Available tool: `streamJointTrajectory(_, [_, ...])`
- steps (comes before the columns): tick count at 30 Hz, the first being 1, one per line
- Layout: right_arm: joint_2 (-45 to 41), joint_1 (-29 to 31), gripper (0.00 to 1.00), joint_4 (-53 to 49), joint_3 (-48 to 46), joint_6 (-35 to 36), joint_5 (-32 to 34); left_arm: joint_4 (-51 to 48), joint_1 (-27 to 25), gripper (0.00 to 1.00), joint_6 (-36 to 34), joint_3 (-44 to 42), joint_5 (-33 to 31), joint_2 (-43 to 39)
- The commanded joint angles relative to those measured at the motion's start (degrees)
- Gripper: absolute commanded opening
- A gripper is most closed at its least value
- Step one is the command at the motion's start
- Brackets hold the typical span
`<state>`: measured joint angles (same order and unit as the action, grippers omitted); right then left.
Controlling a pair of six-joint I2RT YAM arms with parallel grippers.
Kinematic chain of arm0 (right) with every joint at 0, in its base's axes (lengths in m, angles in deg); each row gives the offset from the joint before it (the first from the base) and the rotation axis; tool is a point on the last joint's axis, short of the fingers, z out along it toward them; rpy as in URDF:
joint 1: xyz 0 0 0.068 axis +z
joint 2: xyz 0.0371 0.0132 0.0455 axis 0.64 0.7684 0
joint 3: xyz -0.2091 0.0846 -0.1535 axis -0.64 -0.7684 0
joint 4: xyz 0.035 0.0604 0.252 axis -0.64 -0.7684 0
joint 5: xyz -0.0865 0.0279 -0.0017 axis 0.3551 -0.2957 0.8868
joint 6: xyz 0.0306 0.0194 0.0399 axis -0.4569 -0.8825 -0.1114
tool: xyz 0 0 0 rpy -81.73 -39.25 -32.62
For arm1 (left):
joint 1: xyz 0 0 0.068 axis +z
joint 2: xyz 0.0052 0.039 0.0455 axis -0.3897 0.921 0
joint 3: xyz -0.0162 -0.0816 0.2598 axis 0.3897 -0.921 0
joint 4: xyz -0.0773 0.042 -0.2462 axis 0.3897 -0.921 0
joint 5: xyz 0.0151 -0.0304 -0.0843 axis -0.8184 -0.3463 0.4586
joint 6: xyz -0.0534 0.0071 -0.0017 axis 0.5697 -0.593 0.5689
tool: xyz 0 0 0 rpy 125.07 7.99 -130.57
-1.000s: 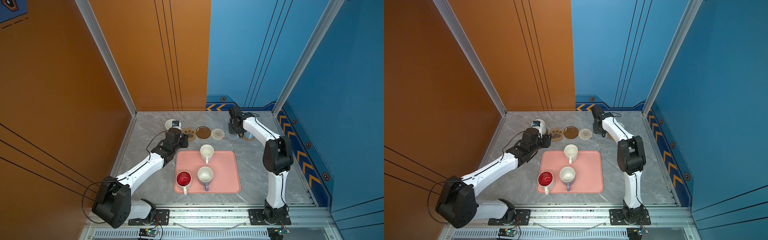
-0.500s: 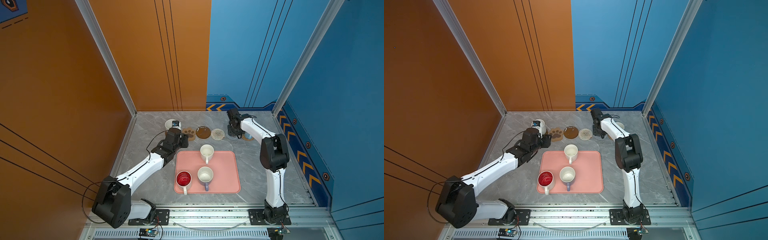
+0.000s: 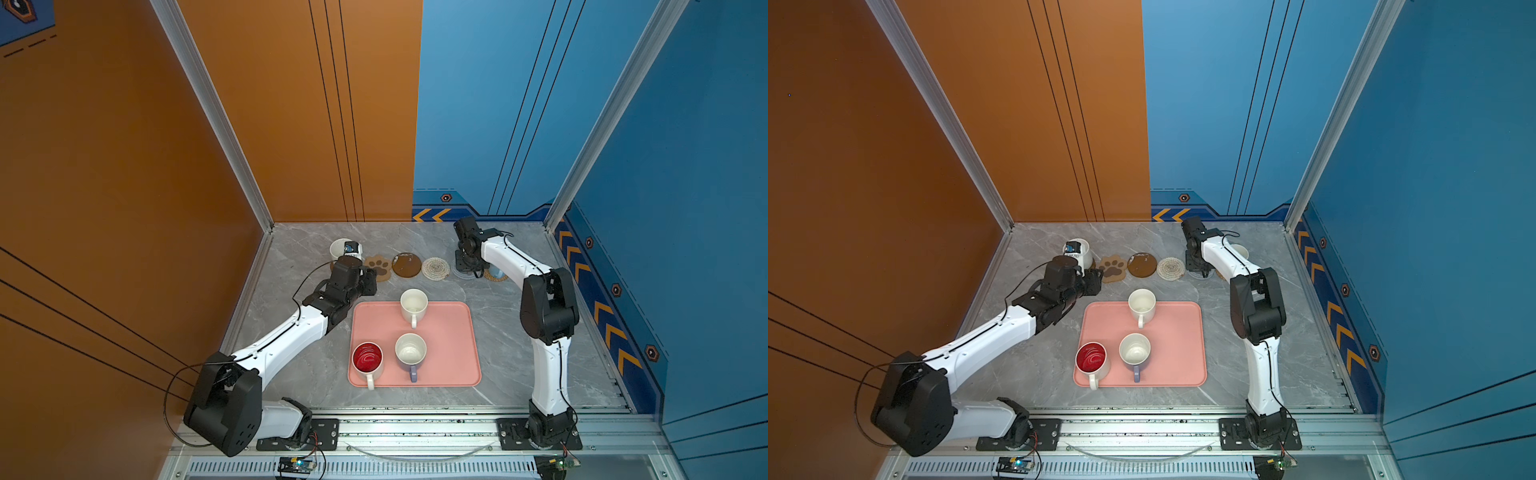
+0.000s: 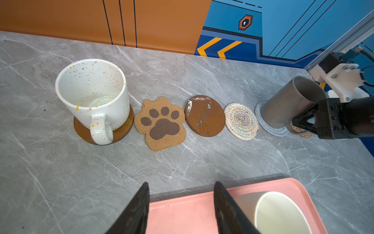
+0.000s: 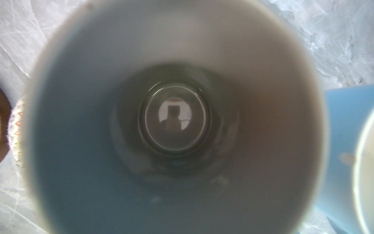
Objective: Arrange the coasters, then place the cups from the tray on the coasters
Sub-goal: 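Lower the grey mug onto the pale blue woven coaster with the right gripper, then raise the opened right gripper while the left gripper moves over the plain white mug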
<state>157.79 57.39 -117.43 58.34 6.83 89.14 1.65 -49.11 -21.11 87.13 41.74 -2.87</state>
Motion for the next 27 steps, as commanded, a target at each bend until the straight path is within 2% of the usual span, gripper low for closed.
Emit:
streamJointTrajectory(1, [-2.60,-0.29,0.00,1.50,-1.51,-1.53,0.45,-0.10,0.66,0.52,0.33,0.00,1.24,-0.27])
streamJointTrajectory(7, [-3.00,-0.34,0.00,1.49,-2.54,-1.91,0.06,-0.14,0.68,0.52,0.30,-0.35,1.24,-1.00])
streamJointTrajectory(10, [-3.04,-0.29,0.05,1.54,-2.89,-2.09,-0.09,-0.29,0.69,0.52,0.32,-0.61,1.15,-1.51])
streamJointTrajectory(20, [-6.26,-0.29,0.30,2.06,-4.48,-2.28,-0.65,-0.70,0.60,0.52,0.24,-0.62,1.44,-2.12])
streamJointTrajectory(27, [-8.89,-0.29,0.44,2.06,-5.53,-2.57,-0.91,-0.74,0.56,0.52,0.17,-0.72,1.65,-2.56])
